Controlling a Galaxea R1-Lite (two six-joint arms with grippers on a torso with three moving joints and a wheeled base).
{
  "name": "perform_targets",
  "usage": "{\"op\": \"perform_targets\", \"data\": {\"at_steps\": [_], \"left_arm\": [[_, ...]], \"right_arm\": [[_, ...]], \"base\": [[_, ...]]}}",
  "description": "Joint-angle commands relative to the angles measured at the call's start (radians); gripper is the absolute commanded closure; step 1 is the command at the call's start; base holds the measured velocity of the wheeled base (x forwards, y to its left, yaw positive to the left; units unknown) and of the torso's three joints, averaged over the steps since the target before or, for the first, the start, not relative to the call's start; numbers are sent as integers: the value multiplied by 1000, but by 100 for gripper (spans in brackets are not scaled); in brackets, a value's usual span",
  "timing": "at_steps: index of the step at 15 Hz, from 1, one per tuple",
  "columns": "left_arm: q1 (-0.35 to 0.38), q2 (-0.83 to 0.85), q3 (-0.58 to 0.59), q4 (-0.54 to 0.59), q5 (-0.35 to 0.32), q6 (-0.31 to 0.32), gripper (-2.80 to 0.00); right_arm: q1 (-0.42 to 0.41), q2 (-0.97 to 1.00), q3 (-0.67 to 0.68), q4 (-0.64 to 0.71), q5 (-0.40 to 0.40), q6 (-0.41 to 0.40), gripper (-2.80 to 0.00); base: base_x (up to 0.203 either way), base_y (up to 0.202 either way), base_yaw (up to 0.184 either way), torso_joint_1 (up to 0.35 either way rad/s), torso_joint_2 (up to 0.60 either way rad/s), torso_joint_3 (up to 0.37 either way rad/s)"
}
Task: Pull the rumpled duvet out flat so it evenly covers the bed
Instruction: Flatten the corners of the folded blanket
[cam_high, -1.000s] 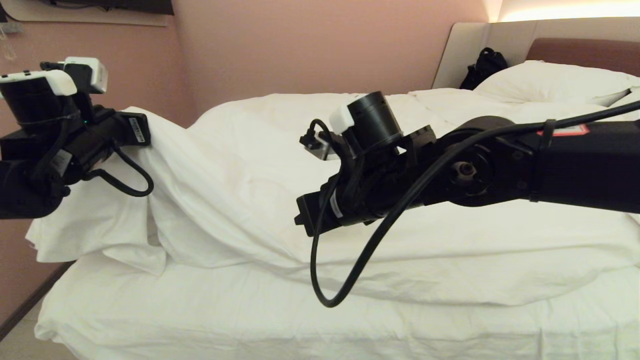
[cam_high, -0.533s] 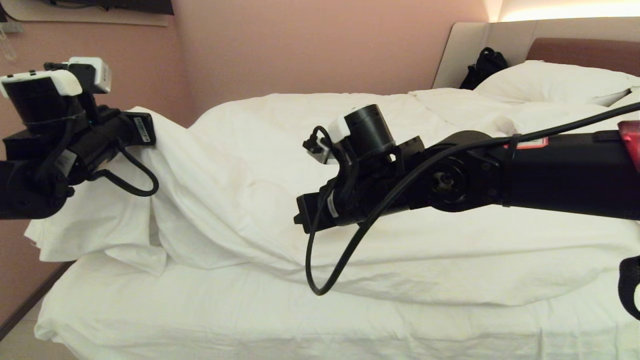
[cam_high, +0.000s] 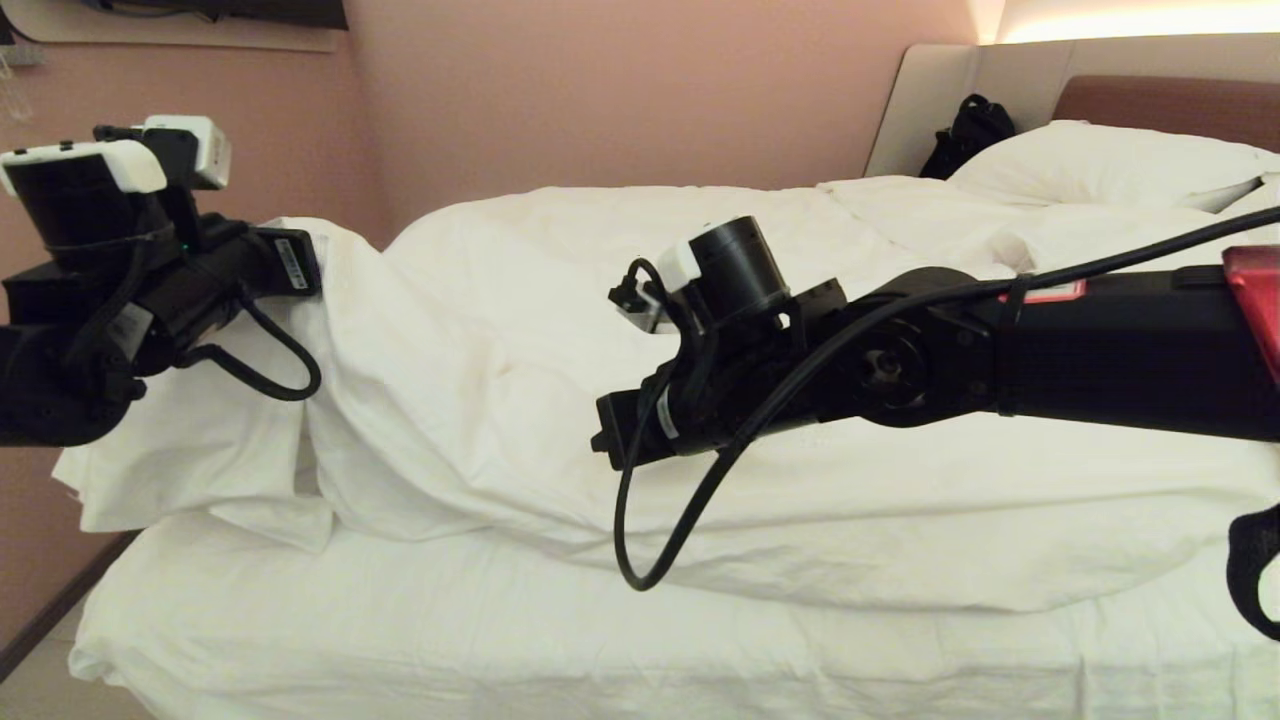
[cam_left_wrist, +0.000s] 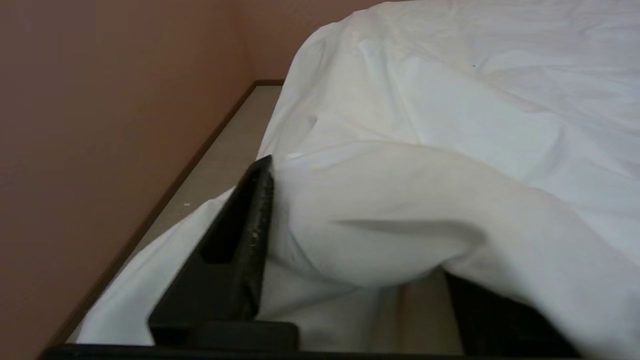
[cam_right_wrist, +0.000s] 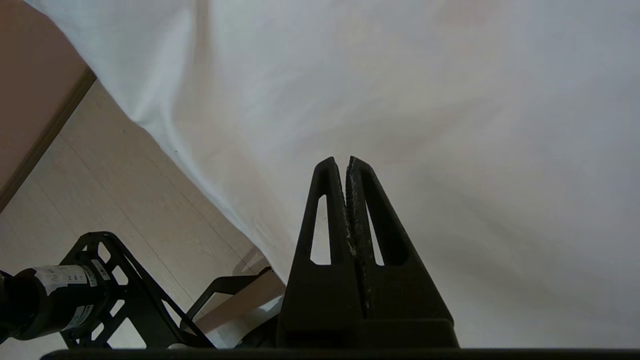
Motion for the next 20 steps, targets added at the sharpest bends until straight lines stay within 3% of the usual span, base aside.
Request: {"op": "perform_targets", "data": {"at_steps": [1,4,7,9,10,14,16,20], "left_arm": [[-8,-59,65,-4,-19,-1,-280],[-34,-150,174,26,-53,-1,-280],[-38,-258,190,268,-60,-2,-280],[-37,-304,136,444,-67,-15,-280],[-37,-298,102,474,-70,-30,-280],[-38,-202,54,411,-78,-66,-280],[-38,-152,33,312,-74,-73,-280],[-36,-130,-11,291,-69,-75,-280]], "right_arm": [[1,13,-1,1,1,6,0],[1,10,0,1,1,20,0],[-2,7,3,1,1,35,0],[-2,-3,6,1,2,40,0],[-1,-13,6,1,5,43,0],[1,-44,2,1,166,49,0],[19,-34,5,2,188,48,0],[75,-45,33,2,236,44,0]], "base": [[0,0,0,0,0,0],[0,0,0,0,0,0],[0,0,0,0,0,0],[0,0,0,0,0,0],[0,0,0,0,0,0],[0,0,0,0,0,0],[0,0,0,0,0,0],[0,0,0,0,0,0]]}}
